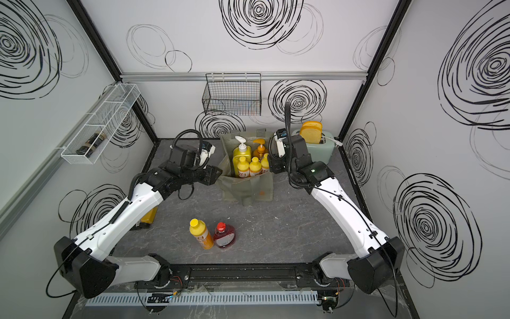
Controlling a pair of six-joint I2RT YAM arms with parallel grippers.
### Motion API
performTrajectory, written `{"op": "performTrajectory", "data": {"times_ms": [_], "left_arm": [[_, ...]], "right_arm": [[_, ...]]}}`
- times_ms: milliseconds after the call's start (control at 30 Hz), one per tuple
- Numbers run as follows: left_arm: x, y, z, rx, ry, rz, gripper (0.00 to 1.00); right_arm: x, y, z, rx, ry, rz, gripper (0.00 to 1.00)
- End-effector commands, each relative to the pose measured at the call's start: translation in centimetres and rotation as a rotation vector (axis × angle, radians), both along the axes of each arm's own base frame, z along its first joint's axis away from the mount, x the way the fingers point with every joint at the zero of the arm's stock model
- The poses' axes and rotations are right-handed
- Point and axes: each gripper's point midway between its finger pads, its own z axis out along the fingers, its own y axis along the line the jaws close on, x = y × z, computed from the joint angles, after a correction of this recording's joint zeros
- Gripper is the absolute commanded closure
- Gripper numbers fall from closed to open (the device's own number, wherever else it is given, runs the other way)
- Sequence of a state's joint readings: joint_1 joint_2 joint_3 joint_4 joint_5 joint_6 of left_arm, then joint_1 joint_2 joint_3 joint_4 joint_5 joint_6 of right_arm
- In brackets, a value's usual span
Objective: Pack dish soap into the shopping bag
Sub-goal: Adjust the shopping bag at the center of the board.
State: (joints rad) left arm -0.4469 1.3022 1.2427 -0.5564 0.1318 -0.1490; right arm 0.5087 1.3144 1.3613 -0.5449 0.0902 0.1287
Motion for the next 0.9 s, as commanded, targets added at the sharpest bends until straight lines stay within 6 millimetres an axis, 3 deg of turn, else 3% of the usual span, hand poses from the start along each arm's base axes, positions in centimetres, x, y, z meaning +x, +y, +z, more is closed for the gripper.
{"op": "performTrajectory", "data": {"times_ms": [0,167,400,500,633,867], "left_arm": [[-1.0,-0.5,0.6,-0.053,-0.005,-0.026,0.57],[-1.9,-1.2,1.3,-0.112,0.004,-0.054,0.8],[-2.9,-2.9,2.9,-0.241,0.029,-0.116,1.0],[-3.3,-3.6,3.6,-0.294,0.042,-0.14,1.0],[-3.8,-4.1,4.6,-0.347,0.045,-0.162,1.0],[-4.6,-4.5,6.3,-0.41,0.031,-0.184,1.0]], "right_arm": [[-0.1,0.9,-1.3,0.01,0.037,0.039,0.35],[-0.4,2.0,-2.0,0.013,0.062,0.07,0.45],[-0.5,1.4,-1.4,-0.005,0.046,0.059,0.8],[-0.4,1.0,-0.6,-0.006,0.028,0.054,0.92],[0.2,0.4,0.6,-0.003,0.006,0.043,1.0],[1.2,0.1,2.3,0.012,-0.024,0.043,1.0]]}}
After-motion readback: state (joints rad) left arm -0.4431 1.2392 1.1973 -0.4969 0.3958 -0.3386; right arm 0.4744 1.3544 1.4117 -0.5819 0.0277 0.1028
